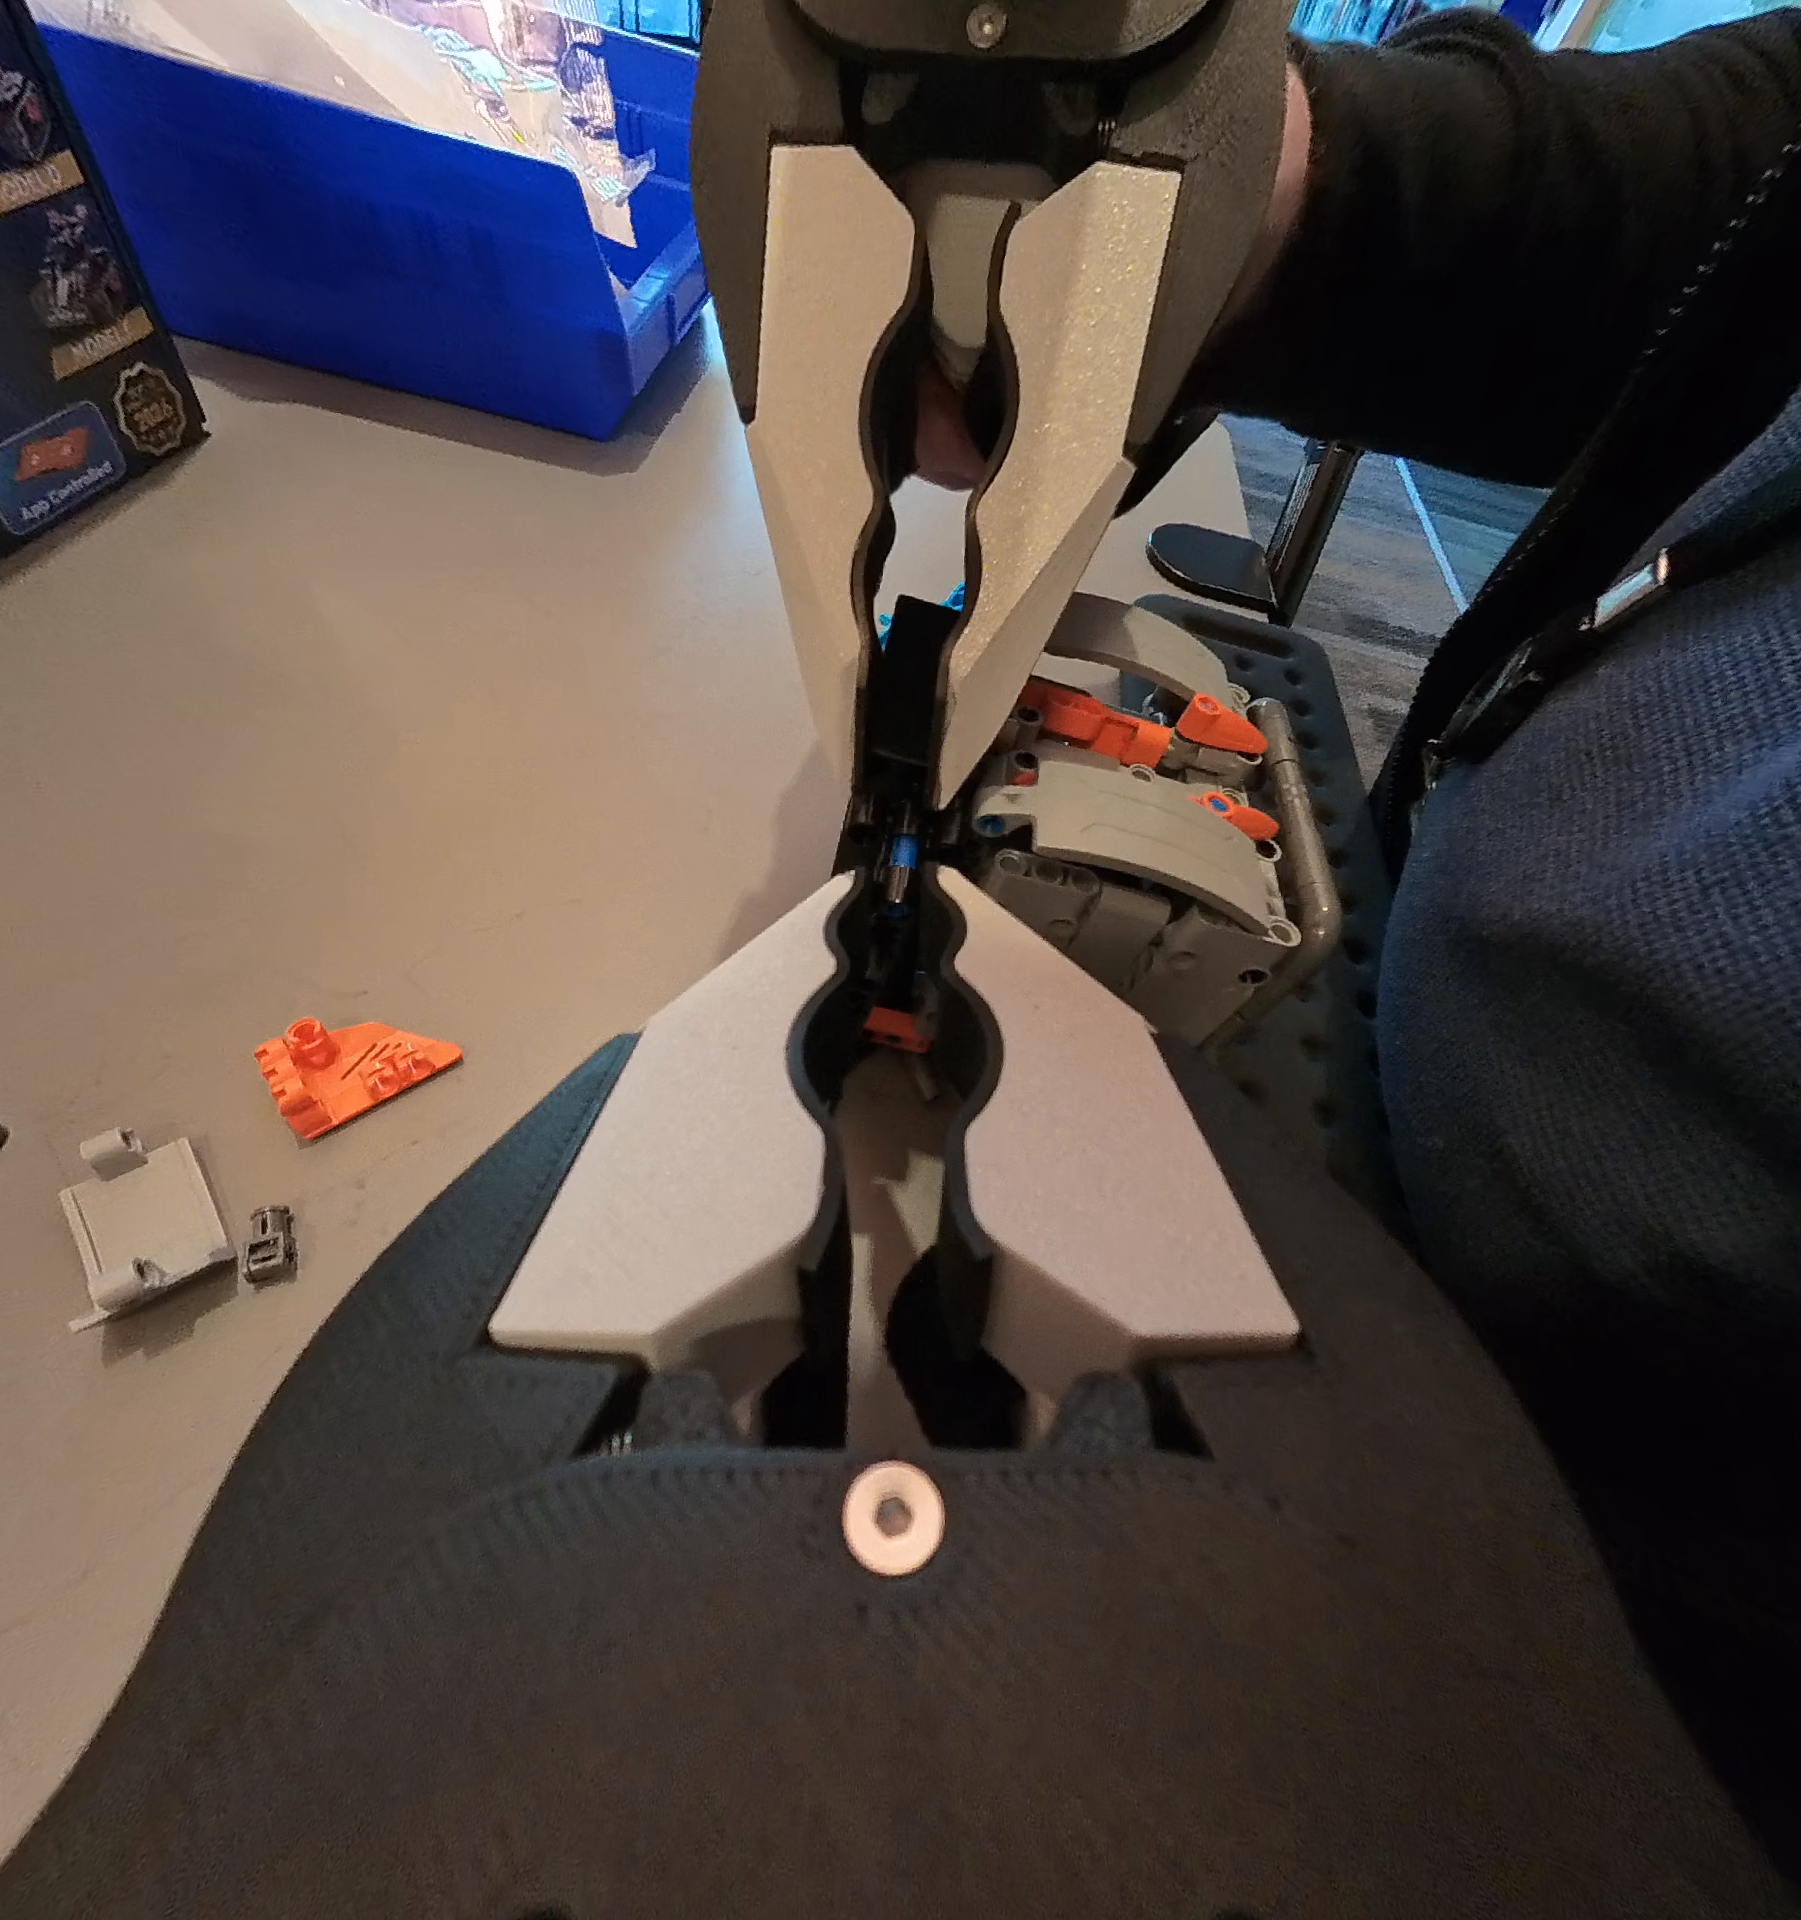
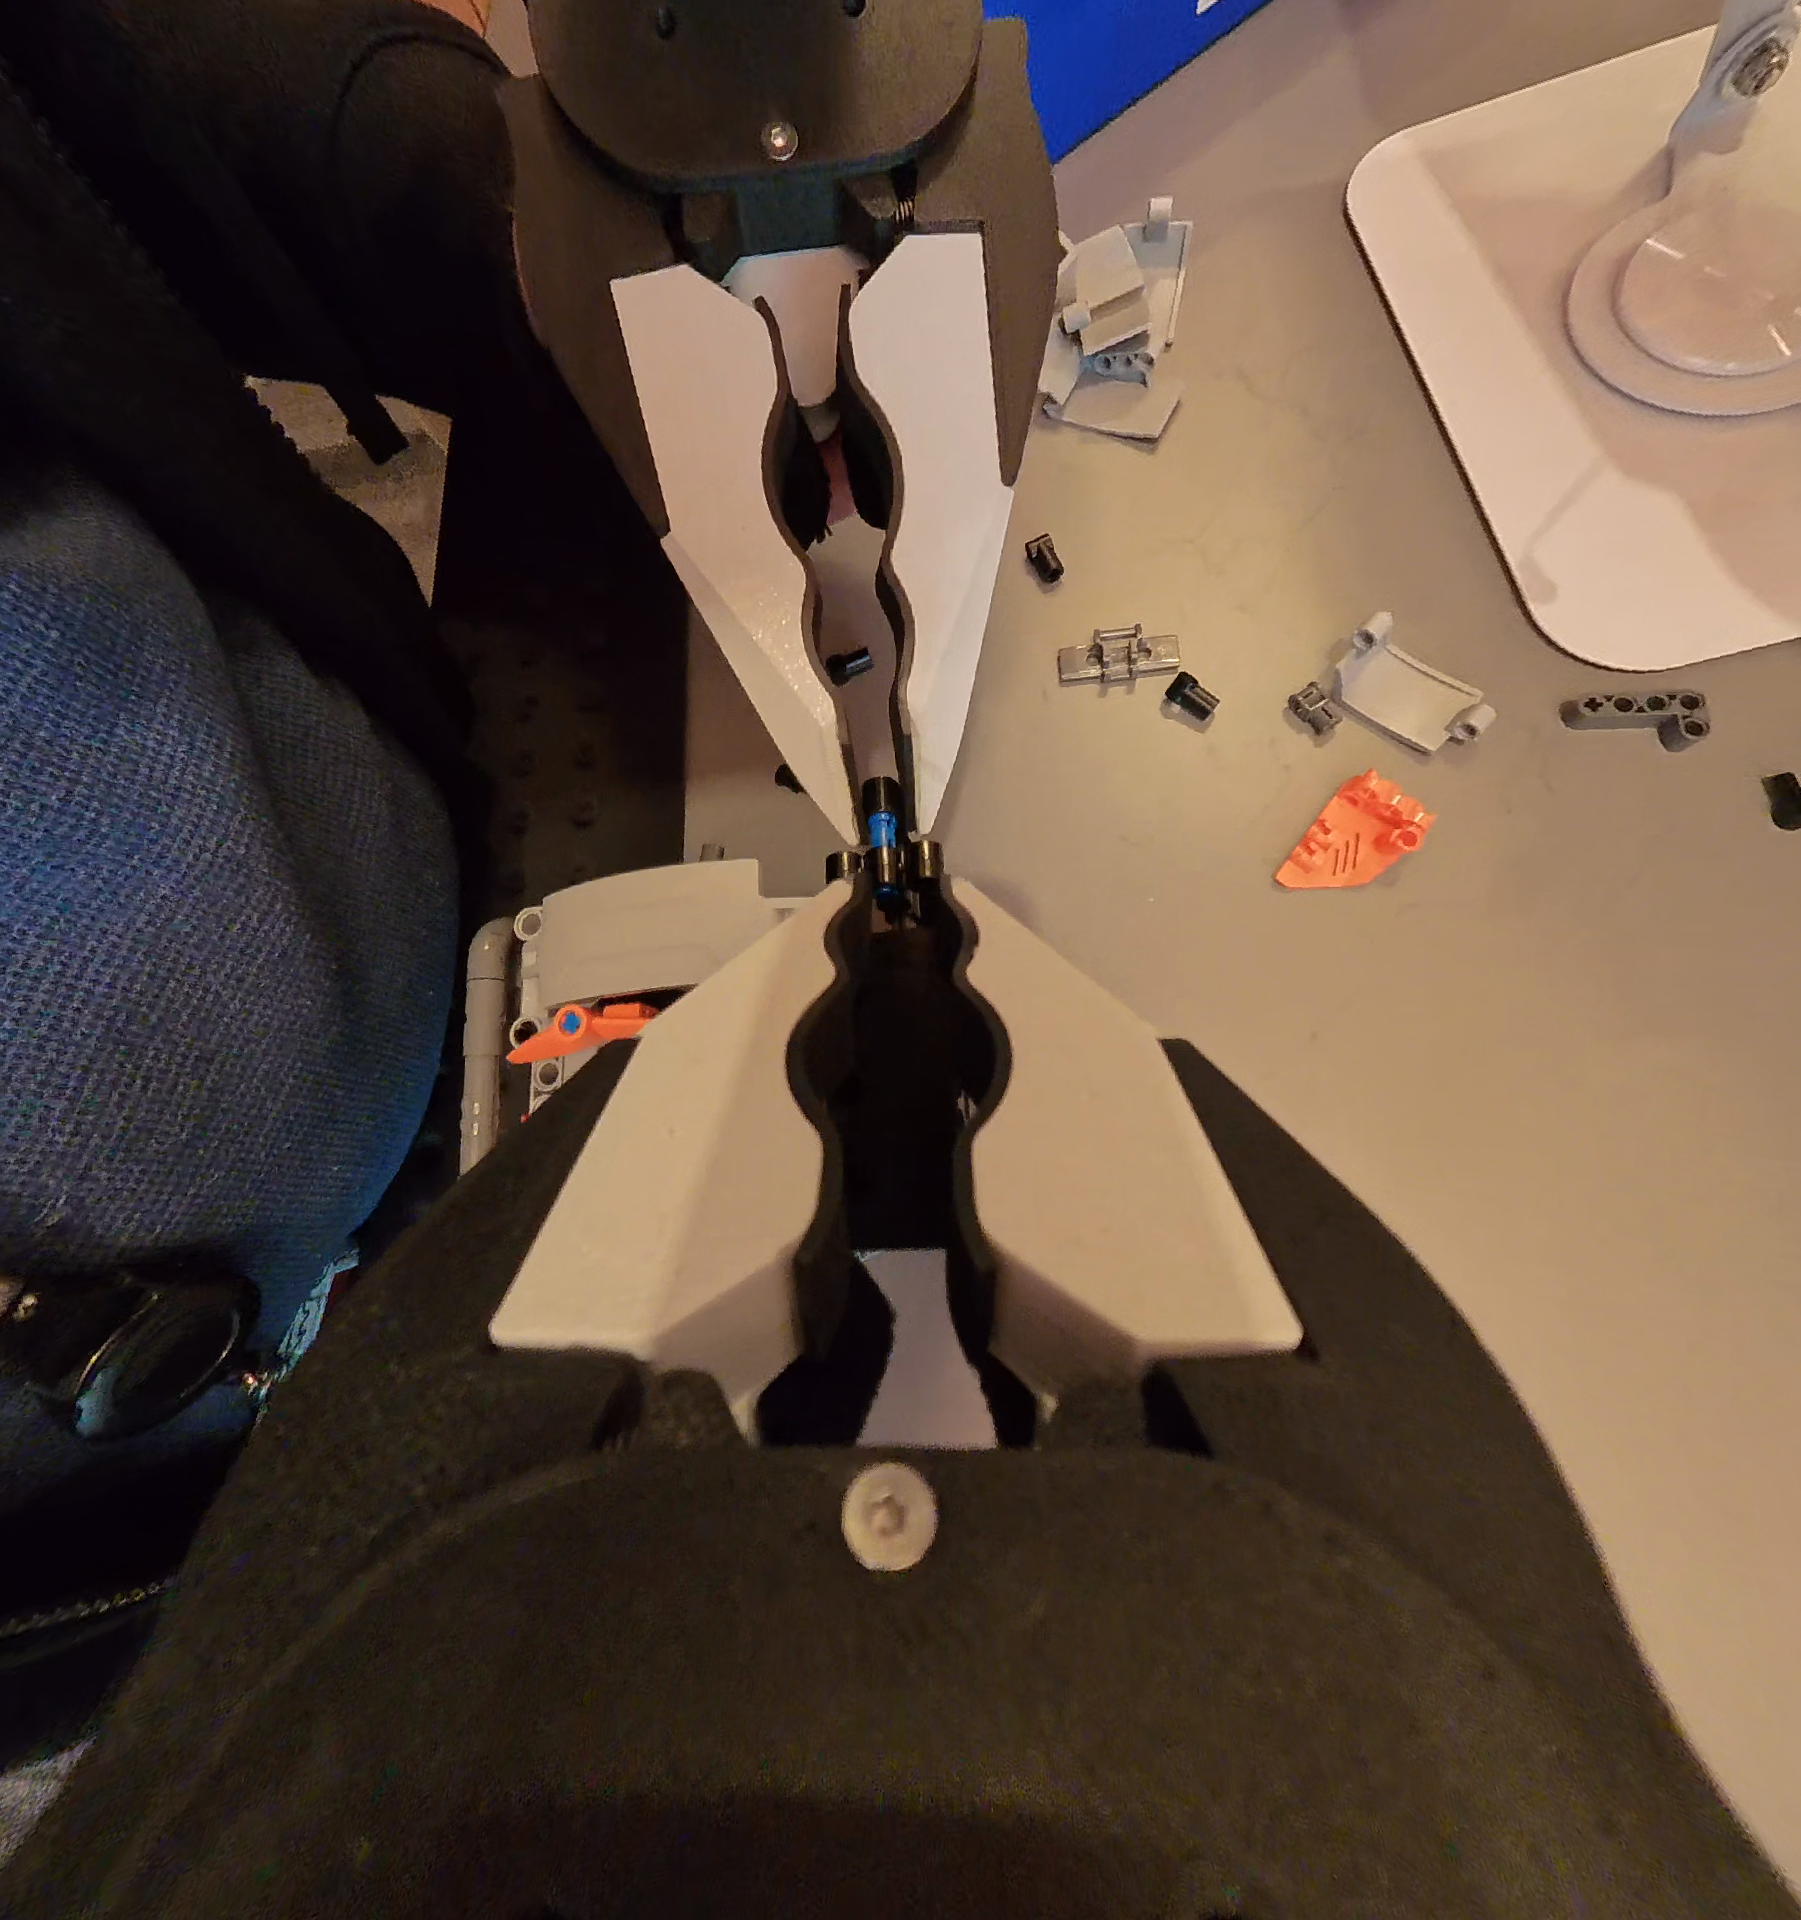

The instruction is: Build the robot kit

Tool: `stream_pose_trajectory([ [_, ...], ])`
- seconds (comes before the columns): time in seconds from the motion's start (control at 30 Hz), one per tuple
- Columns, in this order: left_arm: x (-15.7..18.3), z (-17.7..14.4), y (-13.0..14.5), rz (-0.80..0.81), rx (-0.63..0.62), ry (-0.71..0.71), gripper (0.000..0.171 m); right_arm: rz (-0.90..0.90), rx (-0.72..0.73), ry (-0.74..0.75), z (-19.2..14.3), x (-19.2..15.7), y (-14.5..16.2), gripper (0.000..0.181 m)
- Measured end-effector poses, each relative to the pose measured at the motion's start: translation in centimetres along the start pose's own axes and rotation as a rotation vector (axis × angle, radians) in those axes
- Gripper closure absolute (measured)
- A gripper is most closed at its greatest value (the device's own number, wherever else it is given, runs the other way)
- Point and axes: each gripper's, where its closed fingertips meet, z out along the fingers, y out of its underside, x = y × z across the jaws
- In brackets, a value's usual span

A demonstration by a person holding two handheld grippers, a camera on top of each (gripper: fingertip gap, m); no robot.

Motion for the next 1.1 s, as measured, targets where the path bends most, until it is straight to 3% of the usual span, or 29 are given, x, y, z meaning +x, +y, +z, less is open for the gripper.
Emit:
stream_pose_trajectory([
  [0.67,0.02,0.37,-0.24,-0.027,-0.023,-0.007,0.166,0.047,0.086,0.011,-0.11,0.01,-0.11,0.172],
  [0.73,-0.02,0.26,-0.2,-0.057,-0.006,0.003,0.165,0.028,0.082,-0.008,-0.2,-0.47,-0.16,0.164],
  [1.1,-0.13,0.31,-0.27,-0.043,-0.013,0.004,0.166,-0.031,0.024,0.007,-0.02,-0.16,0.03,0.165],
])
